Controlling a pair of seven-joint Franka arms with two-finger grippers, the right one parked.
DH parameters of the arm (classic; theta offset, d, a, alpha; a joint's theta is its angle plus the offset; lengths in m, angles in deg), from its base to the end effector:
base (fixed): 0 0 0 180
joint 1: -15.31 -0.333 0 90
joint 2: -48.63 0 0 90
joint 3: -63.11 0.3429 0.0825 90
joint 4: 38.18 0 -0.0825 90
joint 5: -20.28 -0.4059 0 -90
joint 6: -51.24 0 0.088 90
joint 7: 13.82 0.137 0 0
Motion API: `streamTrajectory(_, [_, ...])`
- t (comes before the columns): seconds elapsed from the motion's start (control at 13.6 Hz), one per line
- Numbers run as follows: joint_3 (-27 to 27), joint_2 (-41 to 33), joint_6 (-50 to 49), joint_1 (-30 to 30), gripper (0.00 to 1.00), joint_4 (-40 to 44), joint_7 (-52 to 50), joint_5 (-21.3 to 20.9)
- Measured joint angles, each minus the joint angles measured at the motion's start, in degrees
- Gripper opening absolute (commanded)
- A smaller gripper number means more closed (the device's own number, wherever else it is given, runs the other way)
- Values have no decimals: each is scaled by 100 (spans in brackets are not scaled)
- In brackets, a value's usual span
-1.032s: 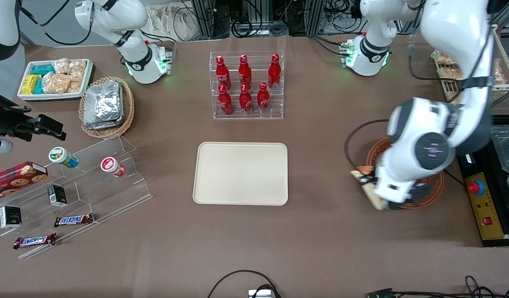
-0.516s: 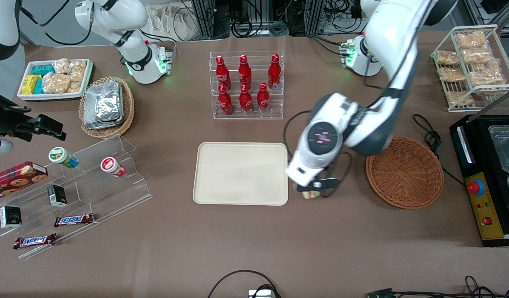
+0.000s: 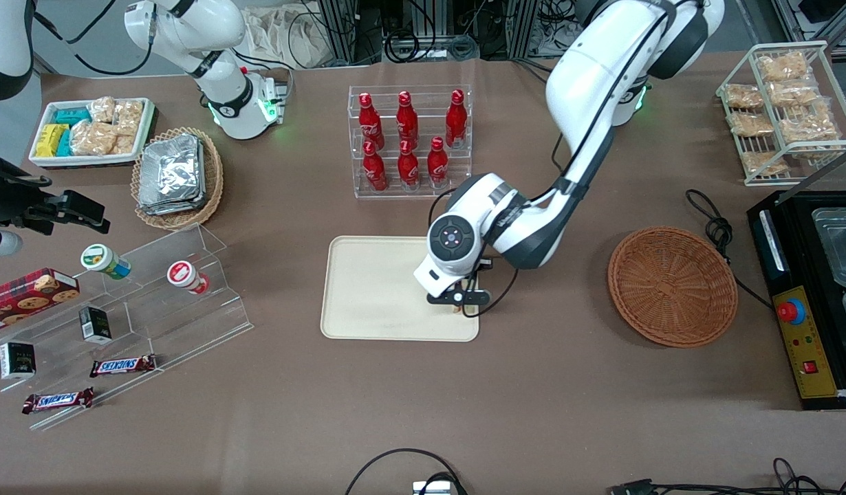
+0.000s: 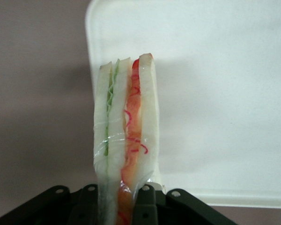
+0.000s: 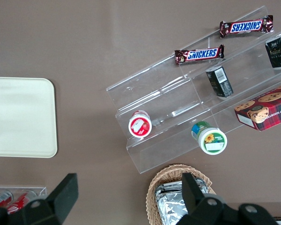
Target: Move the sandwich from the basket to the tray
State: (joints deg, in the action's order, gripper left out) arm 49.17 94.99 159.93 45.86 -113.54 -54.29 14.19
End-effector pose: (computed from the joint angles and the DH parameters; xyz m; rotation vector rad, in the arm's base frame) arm 0.5674 -0.4914 0.2249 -3.0486 0.0912 0.3193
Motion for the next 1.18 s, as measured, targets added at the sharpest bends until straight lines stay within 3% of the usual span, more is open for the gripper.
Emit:
streamTrajectory(0.07, [0,117,67,59,42,5,0,0])
streamTrajectory(0.15, [0,207,90,100,82,12,0,0])
streamTrajectory(0.22, [0,262,100,117,100,20,-3,0])
streamTrajectory(0.81, [139,-8,24,-13,100,374,-60,-23])
streamTrajectory(1.18, [203,-1006,-964,-834,100,365,-39,-18])
